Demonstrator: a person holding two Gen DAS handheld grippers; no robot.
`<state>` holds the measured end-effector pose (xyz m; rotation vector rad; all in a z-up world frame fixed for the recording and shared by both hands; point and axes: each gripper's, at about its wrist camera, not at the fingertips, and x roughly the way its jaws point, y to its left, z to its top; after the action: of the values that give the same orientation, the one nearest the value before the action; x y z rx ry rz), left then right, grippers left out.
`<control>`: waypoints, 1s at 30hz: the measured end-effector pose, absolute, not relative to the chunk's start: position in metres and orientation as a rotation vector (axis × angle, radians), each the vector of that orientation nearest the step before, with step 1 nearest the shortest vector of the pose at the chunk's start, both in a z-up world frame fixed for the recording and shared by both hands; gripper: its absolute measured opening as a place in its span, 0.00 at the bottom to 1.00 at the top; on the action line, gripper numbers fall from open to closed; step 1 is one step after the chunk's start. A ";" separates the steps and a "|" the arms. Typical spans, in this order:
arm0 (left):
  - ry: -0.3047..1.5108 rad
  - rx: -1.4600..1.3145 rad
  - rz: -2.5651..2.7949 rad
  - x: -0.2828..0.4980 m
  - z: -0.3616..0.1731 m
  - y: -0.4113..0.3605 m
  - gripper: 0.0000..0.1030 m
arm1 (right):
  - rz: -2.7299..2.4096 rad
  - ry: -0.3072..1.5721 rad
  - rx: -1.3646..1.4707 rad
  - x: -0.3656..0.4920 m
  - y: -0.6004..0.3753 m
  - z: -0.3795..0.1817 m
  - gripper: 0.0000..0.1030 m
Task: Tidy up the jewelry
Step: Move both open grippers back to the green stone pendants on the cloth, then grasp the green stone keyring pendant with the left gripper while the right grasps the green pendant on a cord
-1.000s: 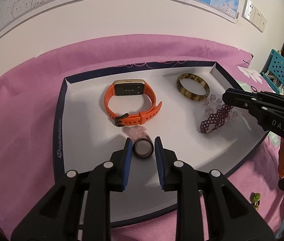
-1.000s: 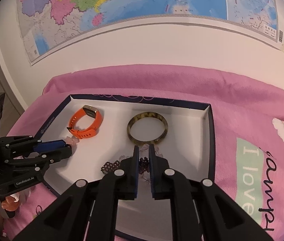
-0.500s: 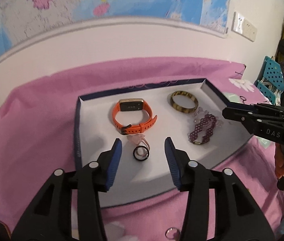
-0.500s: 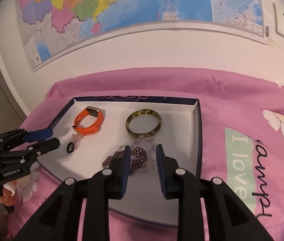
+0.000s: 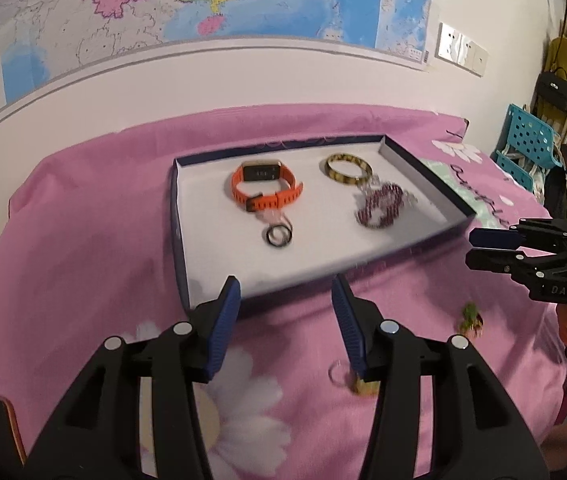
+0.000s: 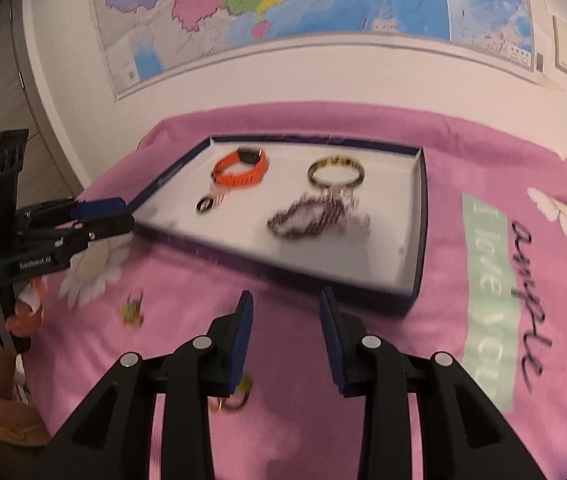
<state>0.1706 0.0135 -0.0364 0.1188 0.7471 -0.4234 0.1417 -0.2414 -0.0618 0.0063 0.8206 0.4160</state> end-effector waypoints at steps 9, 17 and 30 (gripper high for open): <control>0.771 0.144 -0.431 0.147 -0.050 0.016 0.46 | 0.426 0.854 0.021 0.120 -0.242 -0.078 0.29; 0.771 0.178 -0.475 0.130 -0.055 0.001 0.45 | 0.446 0.850 0.000 0.110 -0.235 -0.079 0.24; 0.789 0.189 -0.512 0.120 -0.060 -0.005 0.43 | 0.460 0.862 -0.051 0.111 -0.219 -0.084 0.13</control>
<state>0.1203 -0.0046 -0.0603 0.1887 0.7890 -0.5124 0.1114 -0.2187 -0.0839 -0.0512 0.8621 0.4597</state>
